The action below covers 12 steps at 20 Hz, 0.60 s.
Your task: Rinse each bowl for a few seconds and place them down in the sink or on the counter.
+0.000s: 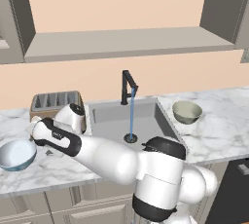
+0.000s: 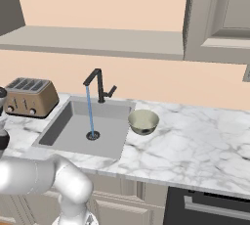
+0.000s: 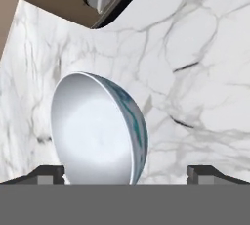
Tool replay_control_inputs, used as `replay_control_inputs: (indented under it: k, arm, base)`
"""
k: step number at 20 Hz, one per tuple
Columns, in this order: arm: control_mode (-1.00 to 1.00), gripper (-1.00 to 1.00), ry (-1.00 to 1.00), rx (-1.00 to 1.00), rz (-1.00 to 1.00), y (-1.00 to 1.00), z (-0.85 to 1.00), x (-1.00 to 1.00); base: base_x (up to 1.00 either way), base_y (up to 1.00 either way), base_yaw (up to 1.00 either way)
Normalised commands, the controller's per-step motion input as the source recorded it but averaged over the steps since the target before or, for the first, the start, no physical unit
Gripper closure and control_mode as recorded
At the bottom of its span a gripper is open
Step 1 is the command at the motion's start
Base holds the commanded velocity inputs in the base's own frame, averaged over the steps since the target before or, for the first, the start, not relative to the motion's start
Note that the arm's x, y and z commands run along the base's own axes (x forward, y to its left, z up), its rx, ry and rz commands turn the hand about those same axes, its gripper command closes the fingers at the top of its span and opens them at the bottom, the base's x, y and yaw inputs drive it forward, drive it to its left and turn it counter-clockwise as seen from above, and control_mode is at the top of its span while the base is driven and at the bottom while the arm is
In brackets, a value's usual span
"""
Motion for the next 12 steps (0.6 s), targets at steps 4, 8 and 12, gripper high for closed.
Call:
replay_control_inputs:
  k: [4,8,12]
  arm:
    - [-1.00,-1.00,0.00,0.00,0.03,0.09,-0.20,0.08]
    - [-1.00,-1.00,0.00,0.00,0.03,0.06,-0.16,0.15]
    - [-1.00,-1.00,0.00,0.00,0.03,0.09,-0.20,0.20]
  base:
    - [0.00,0.00,0.00]
    - [0.00,0.00,0.00]
    - [0.00,0.00,0.00]
